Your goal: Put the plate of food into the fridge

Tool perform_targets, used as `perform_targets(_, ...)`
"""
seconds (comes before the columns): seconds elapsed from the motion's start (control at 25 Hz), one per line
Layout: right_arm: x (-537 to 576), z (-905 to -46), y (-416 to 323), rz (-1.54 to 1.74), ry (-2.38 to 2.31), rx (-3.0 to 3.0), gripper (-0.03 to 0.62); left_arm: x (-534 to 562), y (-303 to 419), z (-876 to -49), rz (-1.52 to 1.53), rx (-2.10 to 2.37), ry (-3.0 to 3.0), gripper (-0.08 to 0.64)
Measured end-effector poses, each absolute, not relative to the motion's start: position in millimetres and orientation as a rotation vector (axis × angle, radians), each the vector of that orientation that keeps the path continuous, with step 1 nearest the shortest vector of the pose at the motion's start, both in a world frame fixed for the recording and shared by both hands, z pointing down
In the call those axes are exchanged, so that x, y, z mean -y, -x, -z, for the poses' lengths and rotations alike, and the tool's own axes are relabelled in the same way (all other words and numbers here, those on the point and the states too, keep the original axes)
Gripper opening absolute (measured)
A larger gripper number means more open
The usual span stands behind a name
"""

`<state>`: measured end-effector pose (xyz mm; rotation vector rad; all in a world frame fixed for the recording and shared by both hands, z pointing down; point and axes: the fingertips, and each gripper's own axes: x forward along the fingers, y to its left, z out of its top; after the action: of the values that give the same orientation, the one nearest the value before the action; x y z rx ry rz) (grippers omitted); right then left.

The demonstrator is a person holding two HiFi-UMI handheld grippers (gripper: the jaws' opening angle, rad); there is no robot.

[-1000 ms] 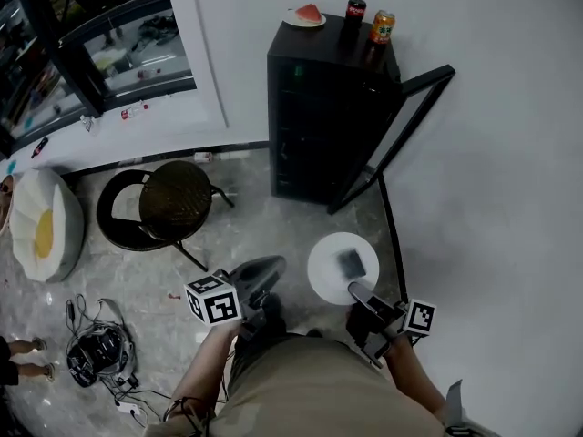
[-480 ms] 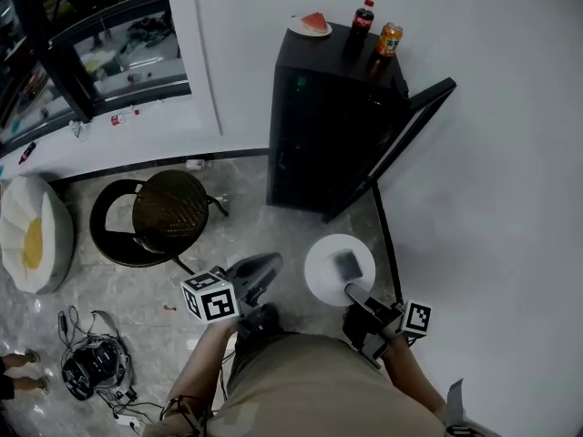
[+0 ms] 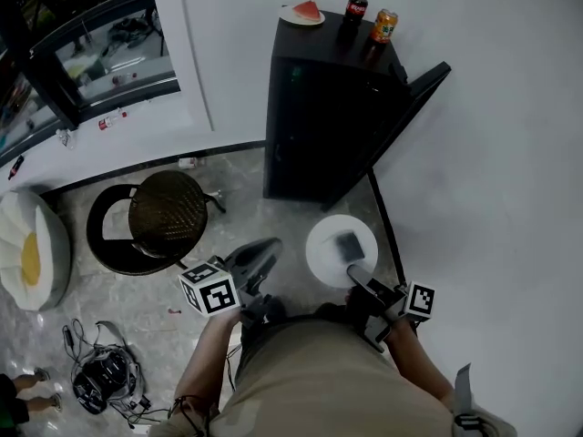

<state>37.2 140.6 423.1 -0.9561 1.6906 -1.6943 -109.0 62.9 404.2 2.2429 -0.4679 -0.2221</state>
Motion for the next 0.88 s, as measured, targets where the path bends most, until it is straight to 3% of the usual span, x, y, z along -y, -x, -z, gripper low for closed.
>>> perform_targets(0.88, -73.3, -441.3, -54.9, 1.730, 0.950, -1.722, 0.041, -20.9, 95.3, -405.4, 0.177, 0.572, -2.259, 0.012)
